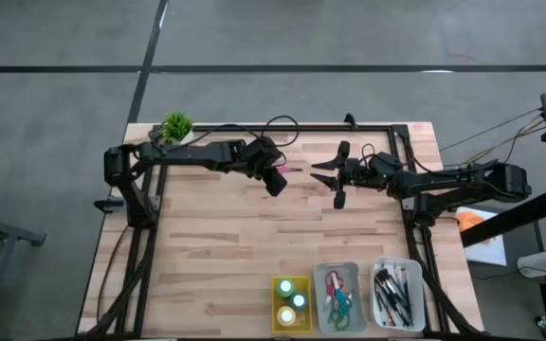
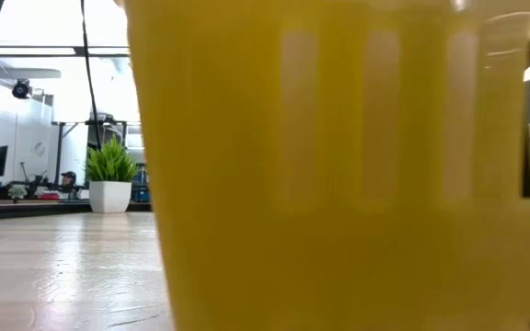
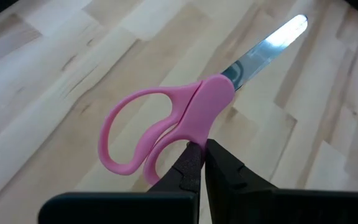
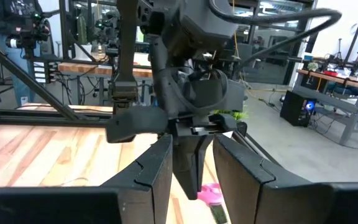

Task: Pick & Place Paint Supplies
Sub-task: Put the pink scissors into the gray bin

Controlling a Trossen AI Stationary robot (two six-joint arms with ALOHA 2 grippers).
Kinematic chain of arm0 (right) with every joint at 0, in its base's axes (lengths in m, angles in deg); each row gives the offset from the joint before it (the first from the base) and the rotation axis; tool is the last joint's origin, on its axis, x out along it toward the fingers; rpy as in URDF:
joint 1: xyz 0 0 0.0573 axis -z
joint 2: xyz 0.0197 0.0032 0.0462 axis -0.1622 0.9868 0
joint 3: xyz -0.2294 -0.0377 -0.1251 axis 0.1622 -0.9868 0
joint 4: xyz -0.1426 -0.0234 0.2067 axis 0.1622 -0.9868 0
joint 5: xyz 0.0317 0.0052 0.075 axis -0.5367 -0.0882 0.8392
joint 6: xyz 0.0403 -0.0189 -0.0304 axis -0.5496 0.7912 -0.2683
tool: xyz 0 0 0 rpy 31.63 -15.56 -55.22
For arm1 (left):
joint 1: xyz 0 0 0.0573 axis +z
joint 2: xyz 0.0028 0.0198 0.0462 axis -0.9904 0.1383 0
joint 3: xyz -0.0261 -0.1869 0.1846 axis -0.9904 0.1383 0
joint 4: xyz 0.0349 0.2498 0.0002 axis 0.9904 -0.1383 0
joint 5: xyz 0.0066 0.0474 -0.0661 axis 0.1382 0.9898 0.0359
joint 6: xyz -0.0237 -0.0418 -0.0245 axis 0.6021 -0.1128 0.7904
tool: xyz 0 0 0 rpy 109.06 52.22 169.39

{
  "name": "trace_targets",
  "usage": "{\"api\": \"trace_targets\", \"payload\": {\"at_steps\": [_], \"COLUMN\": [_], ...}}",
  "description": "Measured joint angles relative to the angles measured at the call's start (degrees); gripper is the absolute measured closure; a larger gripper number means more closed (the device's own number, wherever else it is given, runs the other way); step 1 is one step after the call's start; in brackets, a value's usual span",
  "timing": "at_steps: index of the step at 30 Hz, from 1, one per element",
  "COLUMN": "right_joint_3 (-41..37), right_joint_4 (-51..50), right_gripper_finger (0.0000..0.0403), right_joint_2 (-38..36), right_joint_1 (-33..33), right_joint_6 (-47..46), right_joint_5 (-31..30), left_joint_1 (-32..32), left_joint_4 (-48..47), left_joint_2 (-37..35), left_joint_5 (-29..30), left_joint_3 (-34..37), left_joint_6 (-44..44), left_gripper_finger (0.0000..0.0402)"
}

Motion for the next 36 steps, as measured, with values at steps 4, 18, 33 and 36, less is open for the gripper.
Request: {"api": "trace_targets", "payload": {"at_steps": [4,18,33,36], "right_joint_3": [0.00,0.00,-0.02,-0.02], "right_joint_4": [0.00,-0.01,-2.64,-3.36], "right_gripper_finger": [0.0289,0.0289,0.0289,0.0289], "right_joint_2": [0.00,0.00,0.11,0.09], "right_joint_1": [0.00,0.00,-0.01,-0.02], "right_joint_6": [0.01,0.01,0.01,0.01], "right_joint_5": [-0.01,0.00,0.01,0.01], "left_joint_1": [-0.99,-3.90,-4.65,-4.73], "left_joint_4": [1.14,7.90,8.98,8.26], "left_joint_2": [0.02,1.67,14.32,16.86], "left_joint_5": [-0.08,-0.16,-3.76,-4.14], "left_joint_3": [-0.51,-0.89,-6.66,-7.72], "left_joint_6": [-1.44,-4.56,-5.54,-5.56], "left_gripper_finger": [0.0397,0.0397,0.0397,0.0397]}}
